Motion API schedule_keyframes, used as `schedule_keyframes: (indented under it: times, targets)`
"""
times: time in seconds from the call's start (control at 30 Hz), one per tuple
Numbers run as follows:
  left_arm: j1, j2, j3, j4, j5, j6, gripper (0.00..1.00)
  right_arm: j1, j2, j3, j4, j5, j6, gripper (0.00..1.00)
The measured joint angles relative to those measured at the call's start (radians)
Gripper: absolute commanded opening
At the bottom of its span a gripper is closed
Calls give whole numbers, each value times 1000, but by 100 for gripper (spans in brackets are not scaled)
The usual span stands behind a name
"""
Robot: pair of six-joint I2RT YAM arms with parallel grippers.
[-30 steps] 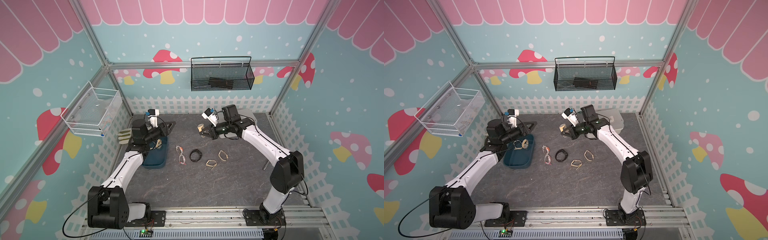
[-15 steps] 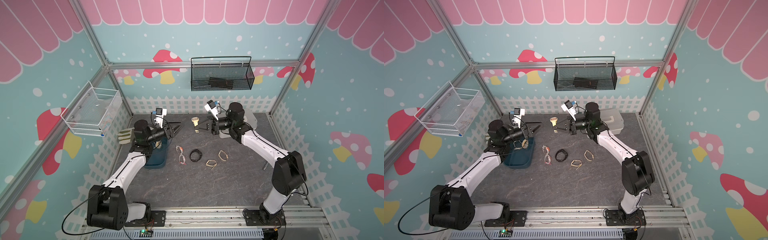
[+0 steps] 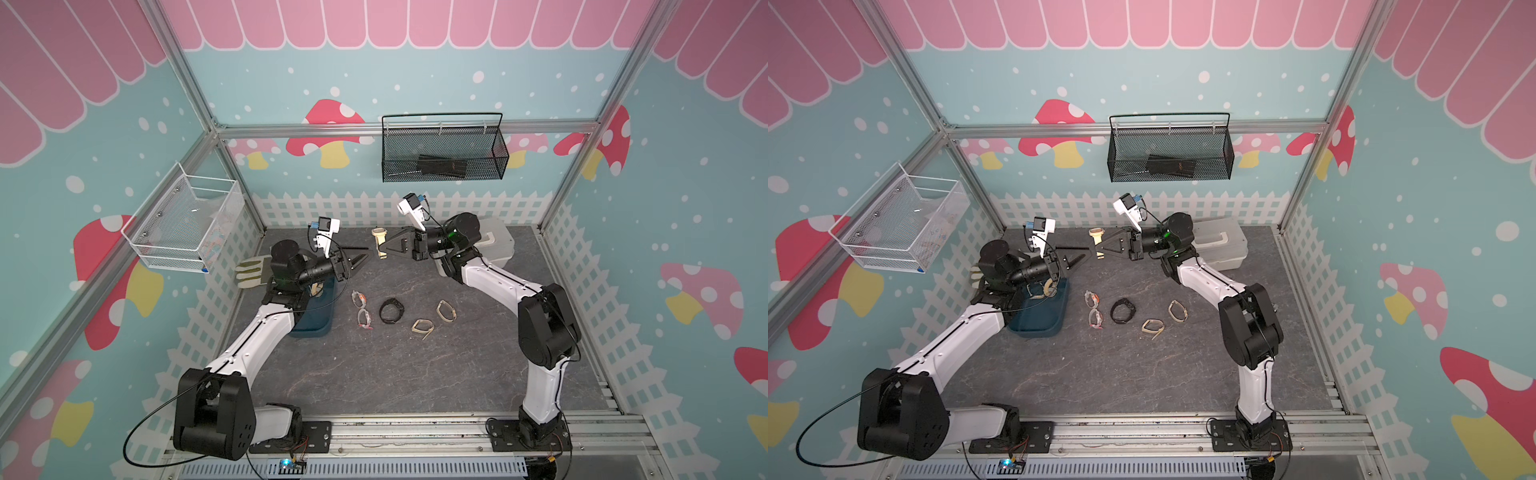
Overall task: Put the watch into the storage box
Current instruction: Place the watch in the storage box.
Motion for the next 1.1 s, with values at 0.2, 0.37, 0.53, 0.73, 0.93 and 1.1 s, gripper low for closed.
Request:
schedule_keyframes:
  times: [0.2,0.37,0.53,0.73,0.93,1.1]
  targets:
    - [0,0,0,-4,2,1,51,21,-29,0,-176,-5,-147,0]
    - [0,4,0,-4,2,3,50,40,-59,0,-297,-10,-255,0]
    - [-2,7,0,-12,2,4,50,51,-61,0,-349,-16,-295,0]
    - [-3,7,0,-19,2,3,46,73,-60,9,-377,-24,-307,0]
    - [-4,7,1,-19,12,4,27,76,-54,21,-386,-23,-309,0]
    - [-6,13,5,-18,27,2,2,76,-45,27,-395,-17,-311,0]
